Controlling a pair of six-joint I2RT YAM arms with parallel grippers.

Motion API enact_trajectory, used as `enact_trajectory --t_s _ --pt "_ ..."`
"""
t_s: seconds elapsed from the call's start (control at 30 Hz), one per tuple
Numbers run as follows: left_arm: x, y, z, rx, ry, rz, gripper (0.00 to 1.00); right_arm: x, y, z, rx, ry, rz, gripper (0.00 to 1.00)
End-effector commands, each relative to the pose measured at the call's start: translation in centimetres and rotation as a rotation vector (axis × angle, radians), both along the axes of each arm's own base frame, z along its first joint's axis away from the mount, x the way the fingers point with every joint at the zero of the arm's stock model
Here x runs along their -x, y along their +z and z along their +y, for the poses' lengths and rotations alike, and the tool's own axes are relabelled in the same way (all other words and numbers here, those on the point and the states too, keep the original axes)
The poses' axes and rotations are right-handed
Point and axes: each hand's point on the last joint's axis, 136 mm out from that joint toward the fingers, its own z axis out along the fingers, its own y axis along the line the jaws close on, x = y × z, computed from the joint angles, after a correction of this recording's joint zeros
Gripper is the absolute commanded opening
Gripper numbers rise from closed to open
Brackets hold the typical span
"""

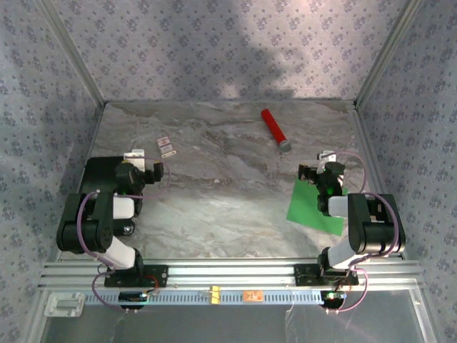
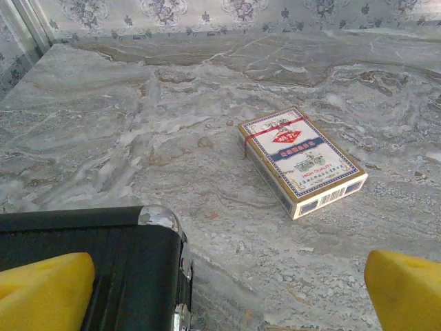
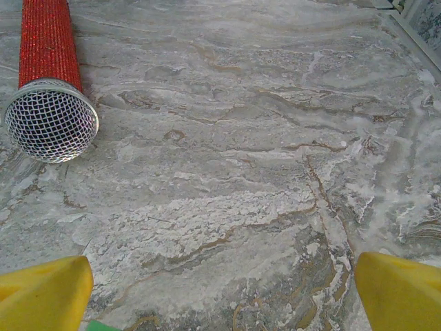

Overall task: Fold a paper plane with a square sheet of paper (pick it up from the middle)
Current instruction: Move the square sheet of paper to the center of the table.

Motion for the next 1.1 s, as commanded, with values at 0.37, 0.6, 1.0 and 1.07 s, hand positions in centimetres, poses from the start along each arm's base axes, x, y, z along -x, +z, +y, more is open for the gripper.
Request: enact_trajectory --t_s 0.37,0.6,1.0,1.07 --pt "-0.3 -0.2 0.2 0.026 0.007 0.022 1.00 -0.8 0.8 0.2 -0.004 0.021 -0.030 0.99" --pt "-0.4 -0.3 0.5 0.027 0.025 0.030 1.00 -0.8 0.9 0.2 -0.001 0.020 -0.031 0.99" --pt "0.9 0.8 -0.1 0.010 0.006 -0.053 1.00 -0.7 1.0 0.7 0.019 0.036 -0.038 0.99" --pt "1.4 1.5 0.2 0.013 0.024 -0.078 1.00 -0.7 1.4 0.8 0.027 0.037 -0.036 0.99"
